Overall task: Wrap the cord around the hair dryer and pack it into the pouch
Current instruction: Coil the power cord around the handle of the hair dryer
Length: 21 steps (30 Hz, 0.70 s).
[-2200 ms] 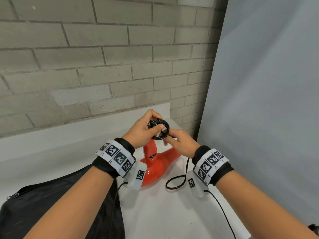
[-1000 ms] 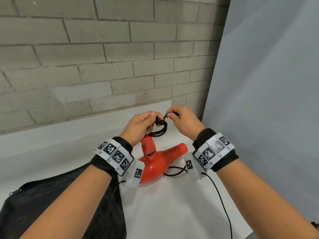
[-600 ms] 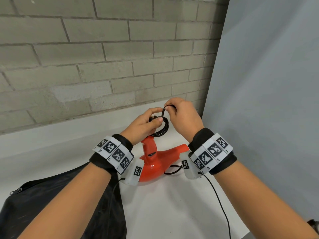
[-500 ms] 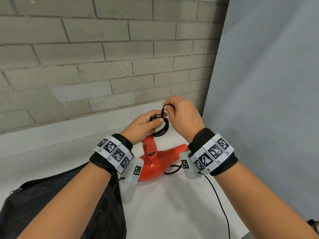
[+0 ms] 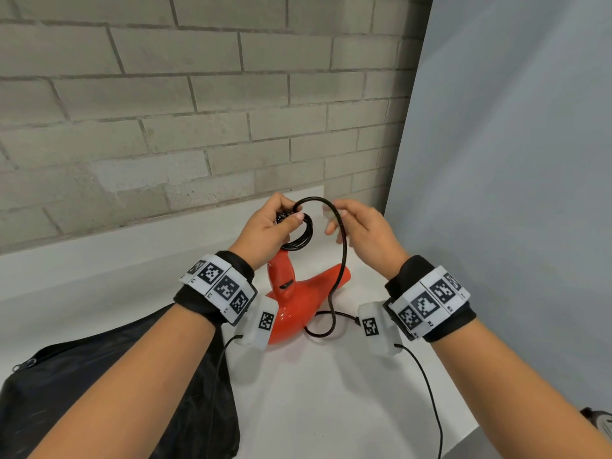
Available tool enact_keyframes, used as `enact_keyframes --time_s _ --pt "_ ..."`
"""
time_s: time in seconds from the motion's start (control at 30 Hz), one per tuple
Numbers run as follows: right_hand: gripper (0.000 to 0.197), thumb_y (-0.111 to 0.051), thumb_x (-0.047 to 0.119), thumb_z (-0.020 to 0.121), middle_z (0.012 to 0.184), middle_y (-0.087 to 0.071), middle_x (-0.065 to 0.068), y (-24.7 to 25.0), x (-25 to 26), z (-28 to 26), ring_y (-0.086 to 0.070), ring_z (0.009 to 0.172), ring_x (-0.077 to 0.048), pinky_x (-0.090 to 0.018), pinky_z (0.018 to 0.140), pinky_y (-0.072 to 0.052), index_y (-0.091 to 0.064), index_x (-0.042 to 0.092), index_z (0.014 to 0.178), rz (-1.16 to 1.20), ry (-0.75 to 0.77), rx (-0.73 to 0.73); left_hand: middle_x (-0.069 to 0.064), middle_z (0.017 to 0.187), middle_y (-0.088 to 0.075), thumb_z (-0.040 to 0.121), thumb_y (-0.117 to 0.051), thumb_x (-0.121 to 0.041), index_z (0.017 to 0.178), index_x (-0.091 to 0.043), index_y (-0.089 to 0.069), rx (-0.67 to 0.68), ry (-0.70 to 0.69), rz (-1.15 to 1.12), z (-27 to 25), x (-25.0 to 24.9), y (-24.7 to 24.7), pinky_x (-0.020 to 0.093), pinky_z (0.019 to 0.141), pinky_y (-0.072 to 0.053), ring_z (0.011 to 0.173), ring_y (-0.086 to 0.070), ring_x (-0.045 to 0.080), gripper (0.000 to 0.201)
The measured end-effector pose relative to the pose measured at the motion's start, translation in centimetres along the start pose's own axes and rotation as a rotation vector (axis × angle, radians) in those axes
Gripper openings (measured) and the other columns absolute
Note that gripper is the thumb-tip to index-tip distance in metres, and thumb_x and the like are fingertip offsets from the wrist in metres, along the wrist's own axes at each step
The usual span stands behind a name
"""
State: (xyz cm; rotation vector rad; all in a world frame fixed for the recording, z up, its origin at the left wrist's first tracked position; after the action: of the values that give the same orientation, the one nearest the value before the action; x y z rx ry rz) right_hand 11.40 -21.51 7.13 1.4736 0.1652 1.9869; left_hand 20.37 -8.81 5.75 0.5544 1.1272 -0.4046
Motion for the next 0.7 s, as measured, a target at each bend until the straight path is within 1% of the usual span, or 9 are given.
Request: enact_keyframes --time_s 0.07,0.1,0.17,0.23,0.3,0.43,0.57,0.63,0.7 --pt "0.032 -0.031 0.004 0.097 0.077 -0.06 0.005 -0.3 -3.3 -0.6 -0.053 0.063 -0.001 -0.012 0.065 -0.05 -0.058 0.009 0.114 -0.105 -0.155 0.085 -0.004 0.073 -0.045 0.091 -0.05 -0.011 0.079 -0.024 -0.051 -0.019 -0.007 0.005 0.1 0.0 0.1 0.02 0.055 -0.035 0.059 -0.038 0.007 0.018" --pt "0.033 -0.032 0.002 0.095 0.085 -0.062 0.002 -0.8 -5.2 -1.0 -0.056 0.071 -0.006 -0.024 0.08 -0.054 -0.059 0.01 0.113 -0.205 -0.225 0.172 -0.004 0.074 -0.046 0.09 -0.05 -0.011 0.079 -0.025 -0.051 -0.024 -0.007 0.006 0.0 0.1 0.1 0.02 0.056 -0.036 0.061 -0.039 0.008 0.018" --pt "0.032 -0.04 0.004 0.093 0.113 -0.062 -0.005 -2.3 -8.6 -2.4 -0.058 0.1 -0.018 -0.033 0.1 -0.044 -0.059 0.012 0.116 -0.467 -0.324 0.411 -0.003 0.077 -0.048 0.09 -0.051 -0.012 0.079 -0.026 -0.051 -0.032 -0.004 0.012 0.0 0.1 0.2 0.021 0.058 -0.038 0.065 -0.042 0.01 0.017" --pt "0.033 -0.049 0.01 0.09 0.129 -0.056 -0.006 -3.8 -11.5 -4.0 -0.051 0.117 -0.021 -0.03 0.102 -0.039 -0.056 0.015 0.122 -0.679 -0.396 0.597 -0.003 0.079 -0.05 0.091 -0.05 -0.014 0.08 -0.027 -0.051 -0.033 -0.002 0.015 0.0 0.1 0.2 0.022 0.06 -0.039 0.069 -0.044 0.011 0.017" --pt "0.039 -0.055 0.014 0.086 0.129 -0.055 -0.007 -4.9 -13.3 -5.1 -0.052 0.117 -0.023 -0.03 0.099 -0.042 -0.053 0.014 0.125 -0.787 -0.454 0.665 -0.002 0.08 -0.05 0.091 -0.05 -0.014 0.08 -0.027 -0.051 -0.032 -0.004 0.022 0.0 0.0 0.2 0.023 0.06 -0.039 0.069 -0.045 0.011 0.017" --pt "0.04 -0.058 0.013 0.084 0.124 -0.057 -0.011 -5.5 -14.7 -5.5 -0.057 0.112 -0.028 -0.035 0.093 -0.047 -0.052 0.012 0.123 -0.962 -0.459 0.677 -0.001 0.078 -0.05 0.092 -0.047 -0.016 0.081 -0.027 -0.051 -0.027 0.003 0.024 0.0 0.1 0.3 0.022 0.059 -0.037 0.056 -0.044 0.002 0.016" --pt "0.031 -0.04 0.011 0.095 0.126 -0.055 -0.015 -5.1 -15.3 -5.1 -0.055 0.115 -0.03 -0.033 0.097 -0.044 -0.052 0.005 0.122 -1.003 -0.474 0.661 0.0 0.075 -0.049 0.094 -0.044 -0.015 0.082 -0.023 -0.05 -0.022 0.004 0.014 -0.1 0.0 0.5 0.021 0.056 -0.035 0.045 -0.041 -0.001 0.015" --pt "0.029 -0.038 0.009 0.095 0.124 -0.056 -0.015 -4.3 -15.5 -4.4 -0.056 0.113 -0.03 -0.034 0.096 -0.044 -0.054 0.004 0.119 -1.006 -0.467 0.588 0.0 0.074 -0.049 0.094 -0.044 -0.015 0.082 -0.022 -0.049 -0.031 0.005 0.018 0.0 0.0 0.6 0.021 0.055 -0.035 0.043 -0.04 0.0 0.015" --pt "0.028 -0.036 0.004 0.093 0.12 -0.054 -0.016 -2.8 -14.9 -3.3 -0.057 0.107 -0.032 -0.036 0.092 -0.046 -0.054 0.005 0.115 -0.95 -0.434 0.414 0.0 0.074 -0.05 0.094 -0.044 -0.015 0.082 -0.022 -0.049 -0.04 0.001 0.021 0.1 0.1 0.7 0.022 0.055 -0.034 0.042 -0.038 0.0 0.015"
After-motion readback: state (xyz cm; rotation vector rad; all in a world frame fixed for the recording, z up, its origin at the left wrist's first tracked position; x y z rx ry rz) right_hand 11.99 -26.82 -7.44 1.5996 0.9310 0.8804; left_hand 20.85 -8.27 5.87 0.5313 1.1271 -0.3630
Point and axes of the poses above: each hand's wrist, its own z-axis towards the middle knuckle, its own y-axis out of the back of the hand, x = y × z, the point moved 6 cm from there along z, towards the middle knuckle
